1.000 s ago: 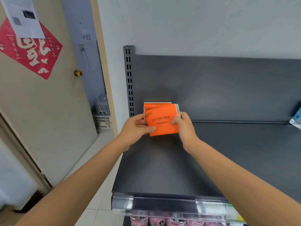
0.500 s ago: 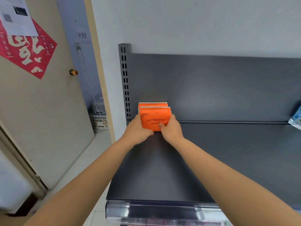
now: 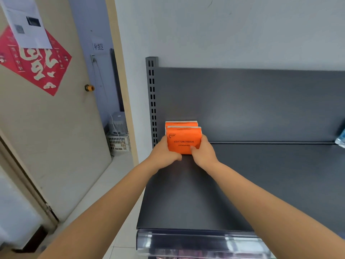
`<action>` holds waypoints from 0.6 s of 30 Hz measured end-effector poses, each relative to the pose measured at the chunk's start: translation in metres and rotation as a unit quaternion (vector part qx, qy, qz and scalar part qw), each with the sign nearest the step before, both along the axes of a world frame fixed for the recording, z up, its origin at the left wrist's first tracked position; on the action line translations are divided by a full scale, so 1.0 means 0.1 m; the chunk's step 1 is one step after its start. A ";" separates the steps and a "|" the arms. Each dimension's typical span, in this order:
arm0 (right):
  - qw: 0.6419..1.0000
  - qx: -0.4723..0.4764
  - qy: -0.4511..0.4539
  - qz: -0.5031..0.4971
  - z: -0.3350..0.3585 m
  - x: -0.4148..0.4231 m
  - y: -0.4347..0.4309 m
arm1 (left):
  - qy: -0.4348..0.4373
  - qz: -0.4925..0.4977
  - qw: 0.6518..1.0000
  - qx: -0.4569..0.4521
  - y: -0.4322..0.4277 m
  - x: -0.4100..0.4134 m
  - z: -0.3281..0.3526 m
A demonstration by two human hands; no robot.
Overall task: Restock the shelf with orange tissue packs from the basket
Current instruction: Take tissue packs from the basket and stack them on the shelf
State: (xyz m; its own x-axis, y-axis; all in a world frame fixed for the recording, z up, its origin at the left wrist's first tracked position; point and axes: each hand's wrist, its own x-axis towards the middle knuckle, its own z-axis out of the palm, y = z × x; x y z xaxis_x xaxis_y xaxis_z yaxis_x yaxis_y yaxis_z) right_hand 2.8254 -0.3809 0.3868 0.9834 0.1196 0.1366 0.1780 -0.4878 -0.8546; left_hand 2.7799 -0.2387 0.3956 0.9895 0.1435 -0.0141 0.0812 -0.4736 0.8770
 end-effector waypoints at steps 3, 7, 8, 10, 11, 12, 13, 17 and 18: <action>1.000 -0.001 0.028 0.004 0.05 -0.04 -0.06 | 0.024 0.020 0.999 0.005 0.05 -0.06 -0.03; 0.999 0.011 0.039 0.022 0.14 -0.12 -0.11 | 0.037 0.023 0.999 0.027 0.12 -0.18 0.01; 0.999 0.006 0.035 0.027 0.16 -0.14 -0.11 | 0.034 0.023 0.999 0.031 0.14 -0.22 0.03; 1.000 -0.008 0.023 0.020 0.20 -0.19 -0.10 | 0.016 0.022 0.999 0.047 0.17 -0.31 0.06; 1.000 -0.009 0.020 0.015 0.22 -0.22 -0.09 | 0.003 0.020 0.998 0.059 0.19 -0.37 0.07; 1.000 0.000 0.020 0.019 0.25 -0.25 -0.07 | -0.011 0.017 0.997 0.070 0.22 -0.43 0.08; 0.999 0.012 0.026 0.025 0.27 -0.29 -0.06 | -0.021 0.015 0.997 0.079 0.26 -0.49 0.08; 1.000 -0.011 0.013 -0.011 0.40 -0.52 0.01 | -0.032 0.017 0.994 0.105 0.43 -0.81 0.10; 0.999 -0.033 -0.008 -0.022 0.42 -0.59 0.03 | -0.034 0.019 0.992 0.116 0.49 -0.91 0.10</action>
State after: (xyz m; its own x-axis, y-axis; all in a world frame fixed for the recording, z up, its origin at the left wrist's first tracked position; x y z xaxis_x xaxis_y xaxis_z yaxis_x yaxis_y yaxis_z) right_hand 2.7661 -0.3774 0.4289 0.9856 0.0858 0.1457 0.1688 -0.5510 -0.8173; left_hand 2.6891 -0.1902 0.4056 0.9808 0.1722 0.0911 0.0466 -0.6617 0.7483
